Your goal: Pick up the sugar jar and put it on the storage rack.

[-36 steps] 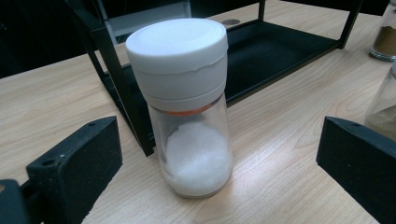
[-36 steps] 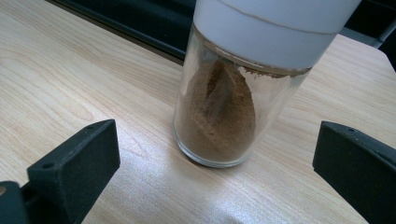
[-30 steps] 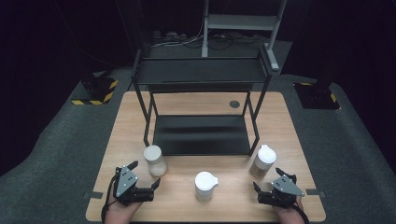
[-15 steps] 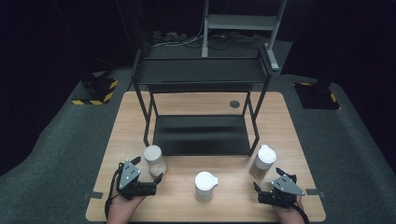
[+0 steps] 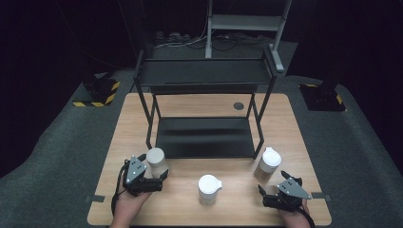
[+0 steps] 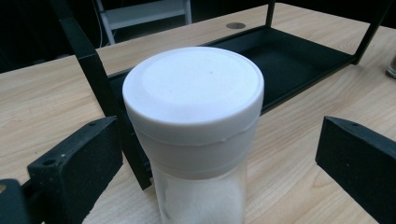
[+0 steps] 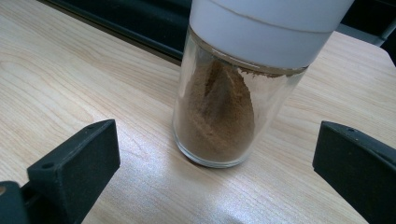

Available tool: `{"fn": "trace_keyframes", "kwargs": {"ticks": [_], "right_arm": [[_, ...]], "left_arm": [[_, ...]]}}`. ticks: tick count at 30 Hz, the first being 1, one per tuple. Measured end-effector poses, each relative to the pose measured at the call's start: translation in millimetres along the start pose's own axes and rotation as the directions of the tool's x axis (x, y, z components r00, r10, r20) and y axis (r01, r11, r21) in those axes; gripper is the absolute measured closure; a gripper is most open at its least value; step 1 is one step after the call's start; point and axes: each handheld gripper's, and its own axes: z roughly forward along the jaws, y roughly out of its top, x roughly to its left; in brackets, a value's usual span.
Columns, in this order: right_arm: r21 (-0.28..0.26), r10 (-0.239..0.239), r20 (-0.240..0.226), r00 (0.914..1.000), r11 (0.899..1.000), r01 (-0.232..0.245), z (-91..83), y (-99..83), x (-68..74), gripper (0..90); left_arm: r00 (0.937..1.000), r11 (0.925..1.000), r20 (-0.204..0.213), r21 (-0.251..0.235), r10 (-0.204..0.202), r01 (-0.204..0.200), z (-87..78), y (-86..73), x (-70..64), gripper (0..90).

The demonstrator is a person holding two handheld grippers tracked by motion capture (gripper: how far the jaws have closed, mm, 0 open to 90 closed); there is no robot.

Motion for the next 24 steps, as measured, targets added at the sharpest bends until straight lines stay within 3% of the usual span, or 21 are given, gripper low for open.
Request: {"fn": "trace_keyframes", "kwargs": {"ticks": [8, 14, 24], "right_arm": [[-0.002, 0.004, -0.002, 1.0000, 1.000, -0.004, -0.1, -0.1, -0.4, 0.0], [-0.002, 0.001, -0.002, 1.0000, 1.000, -0.001, -0.1, -0.1, -0.2, 0.0], [-0.001, -0.002, -0.004, 1.0000, 1.000, 0.002, -0.2, -0.1, -0.1, 0.0]], "left_arm": [[0.9992, 0.9992, -0.009, -0.002, -0.040, 0.039, 7.7, -3.2, 4.5, 9.5], [0.9990, 0.9992, -0.024, -0.014, -0.039, 0.038, 7.4, -4.3, 5.3, 18.6], [0.9991, 0.9995, -0.026, 0.006, -0.032, 0.033, 11.1, -4.8, 5.1, 29.1]]}}
